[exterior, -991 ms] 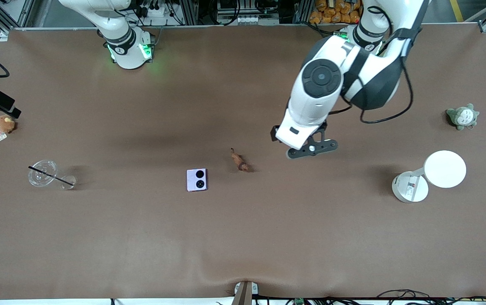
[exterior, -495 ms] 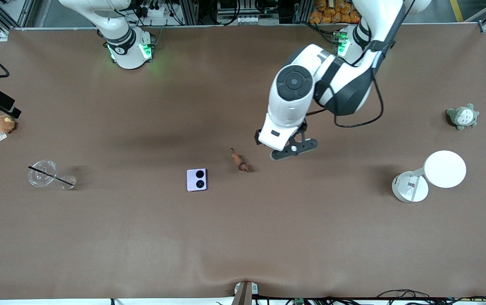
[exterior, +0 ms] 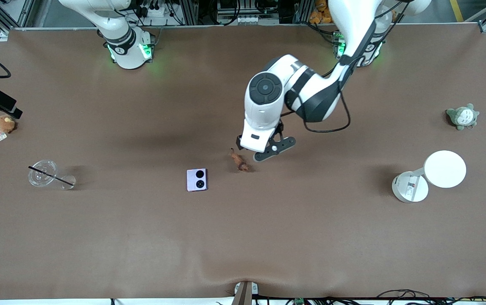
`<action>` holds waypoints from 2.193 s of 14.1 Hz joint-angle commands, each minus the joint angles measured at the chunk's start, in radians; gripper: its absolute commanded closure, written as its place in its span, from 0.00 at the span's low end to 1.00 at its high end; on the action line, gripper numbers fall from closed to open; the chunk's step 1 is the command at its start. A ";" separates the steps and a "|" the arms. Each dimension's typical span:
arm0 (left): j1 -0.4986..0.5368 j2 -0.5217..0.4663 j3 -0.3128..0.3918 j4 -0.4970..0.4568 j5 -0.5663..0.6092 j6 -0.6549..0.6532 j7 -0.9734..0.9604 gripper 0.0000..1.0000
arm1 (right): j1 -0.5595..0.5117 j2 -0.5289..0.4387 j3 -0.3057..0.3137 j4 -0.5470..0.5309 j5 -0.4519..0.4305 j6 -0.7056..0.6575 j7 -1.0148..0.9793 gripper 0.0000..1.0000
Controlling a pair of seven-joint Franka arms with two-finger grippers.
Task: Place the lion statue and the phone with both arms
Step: 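Lower the left gripper and close it on the lion statue, then lift the lion statue with the left gripper toward the white lamp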
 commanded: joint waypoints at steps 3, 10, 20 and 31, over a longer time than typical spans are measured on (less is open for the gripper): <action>-0.037 0.062 0.004 0.036 -0.001 0.075 -0.137 0.00 | -0.019 0.007 0.011 0.027 -0.006 -0.004 0.012 0.00; -0.083 0.176 0.010 0.033 0.000 0.248 -0.344 0.00 | -0.013 0.010 0.011 0.024 -0.004 -0.007 0.012 0.00; -0.101 0.294 0.058 0.043 0.025 0.405 -0.243 0.33 | -0.015 0.010 0.012 0.025 -0.004 -0.007 0.012 0.00; -0.037 0.221 0.056 0.030 0.029 0.359 0.010 1.00 | -0.008 0.010 0.012 0.024 -0.004 -0.007 0.012 0.00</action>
